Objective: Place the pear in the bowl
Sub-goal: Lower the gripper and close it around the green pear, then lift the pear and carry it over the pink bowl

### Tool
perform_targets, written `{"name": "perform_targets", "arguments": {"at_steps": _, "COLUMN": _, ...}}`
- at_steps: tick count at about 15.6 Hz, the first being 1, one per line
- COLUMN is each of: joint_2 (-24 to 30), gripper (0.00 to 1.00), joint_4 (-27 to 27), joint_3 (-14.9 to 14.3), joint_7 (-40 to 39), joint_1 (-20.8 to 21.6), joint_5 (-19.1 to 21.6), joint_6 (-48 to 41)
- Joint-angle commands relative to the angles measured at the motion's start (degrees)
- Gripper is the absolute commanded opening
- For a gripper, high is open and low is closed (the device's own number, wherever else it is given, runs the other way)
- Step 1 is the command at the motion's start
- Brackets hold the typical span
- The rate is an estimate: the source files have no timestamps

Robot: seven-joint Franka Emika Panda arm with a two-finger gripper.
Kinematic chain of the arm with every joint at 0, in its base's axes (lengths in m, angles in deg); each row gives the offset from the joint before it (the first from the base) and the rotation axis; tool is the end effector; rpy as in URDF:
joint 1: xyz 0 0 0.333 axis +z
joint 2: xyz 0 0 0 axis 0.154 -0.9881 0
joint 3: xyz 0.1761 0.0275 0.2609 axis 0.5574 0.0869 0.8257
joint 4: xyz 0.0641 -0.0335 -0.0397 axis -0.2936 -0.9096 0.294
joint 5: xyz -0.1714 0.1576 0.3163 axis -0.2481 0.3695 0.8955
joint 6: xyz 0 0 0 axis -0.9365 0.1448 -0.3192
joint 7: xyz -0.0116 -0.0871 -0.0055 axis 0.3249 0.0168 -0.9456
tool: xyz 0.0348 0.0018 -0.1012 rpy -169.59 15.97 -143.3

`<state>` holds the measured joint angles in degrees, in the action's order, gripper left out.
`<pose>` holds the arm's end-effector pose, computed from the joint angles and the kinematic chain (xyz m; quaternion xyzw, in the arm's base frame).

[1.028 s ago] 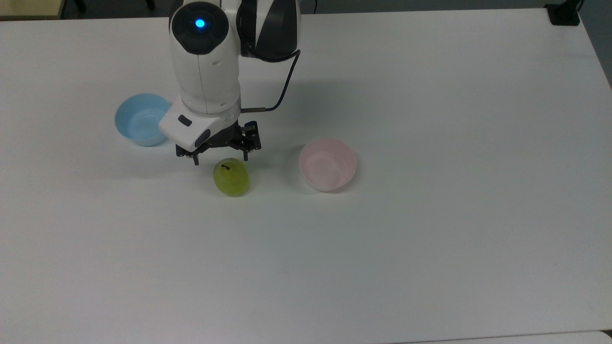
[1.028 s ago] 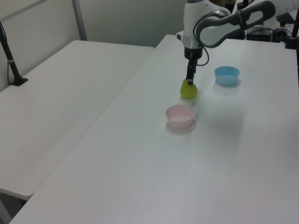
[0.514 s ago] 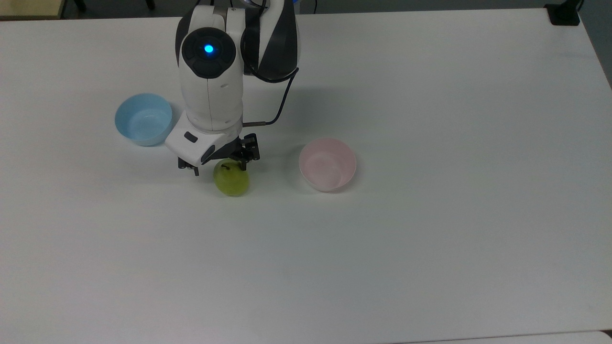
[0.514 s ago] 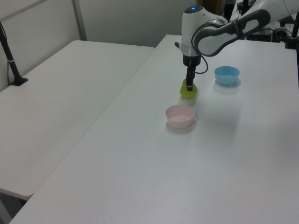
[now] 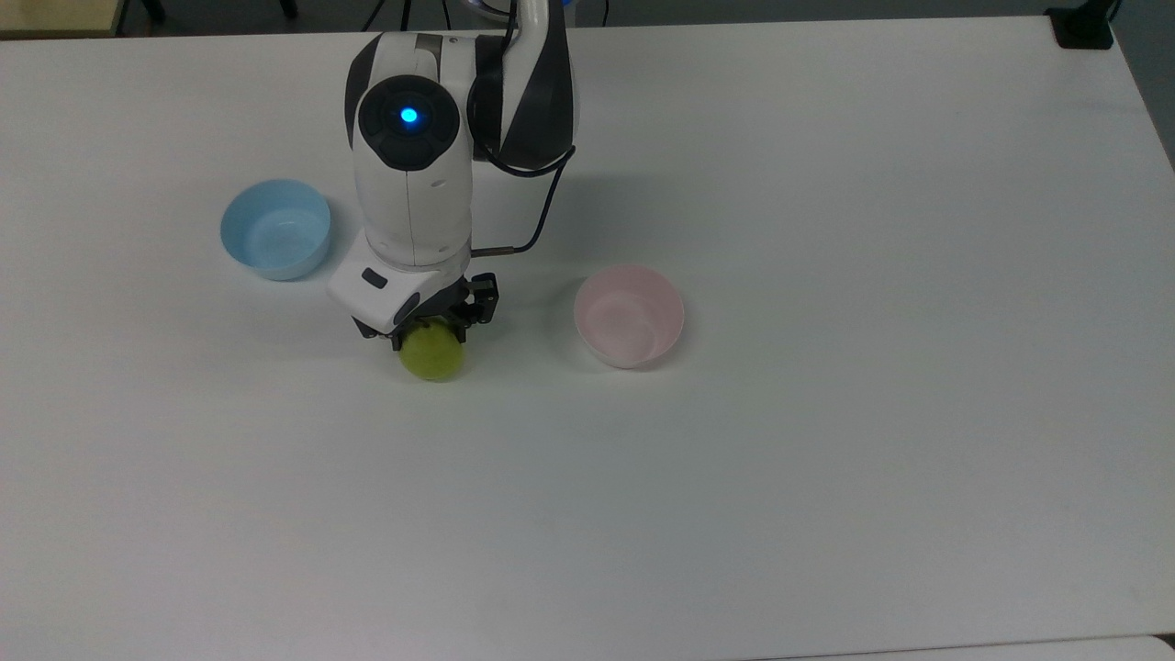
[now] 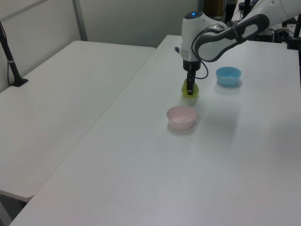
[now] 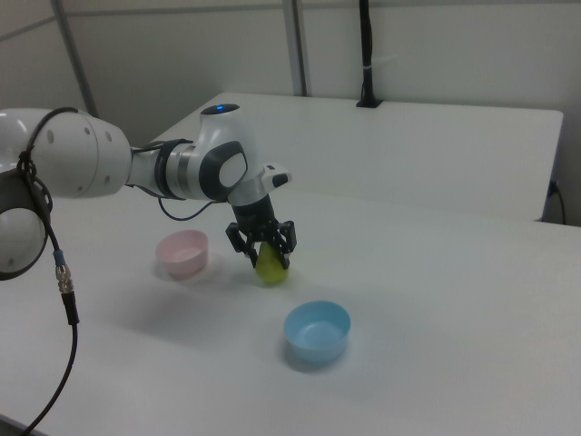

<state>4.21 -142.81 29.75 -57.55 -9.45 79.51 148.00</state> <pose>0.6916 -0.0293 0.3279 0.9911 0.1147 0.0175 0.0652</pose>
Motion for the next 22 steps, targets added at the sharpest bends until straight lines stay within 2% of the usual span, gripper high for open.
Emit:
{"name": "perform_targets", "arguments": {"at_steps": 1, "joint_2": 0.95, "gripper": 0.43, "joint_4": -0.8, "joint_3": -0.28, "joint_7": -0.92, "joint_1": 0.33, "joint_5": -0.6, "joint_6": 0.86}}
{"name": "perform_targets", "arguments": {"at_steps": 5, "joint_2": 5.43, "gripper": 0.43, "joint_4": -2.21, "joint_3": -0.11, "joint_7": 1.8, "joint_1": 1.47, "joint_5": -0.6, "joint_6": -2.65}}
{"name": "perform_targets", "arguments": {"at_steps": 11, "joint_2": 8.51, "gripper": 0.43, "joint_4": -2.21, "joint_3": -0.1, "joint_7": 11.02, "joint_1": 7.35, "joint_5": -0.6, "joint_6": -6.88}}
{"name": "perform_targets", "arguments": {"at_steps": 16, "joint_2": 8.51, "gripper": 0.44, "joint_4": -2.12, "joint_3": 0.07, "joint_7": 17.79, "joint_1": 12.71, "joint_5": -0.51, "joint_6": -8.91}}
{"name": "perform_targets", "arguments": {"at_steps": 22, "joint_2": 7.28, "gripper": 0.46, "joint_4": -1.77, "joint_3": 0.51, "joint_7": 20.09, "joint_1": 16.49, "joint_5": 1.15, "joint_6": -6.8}}
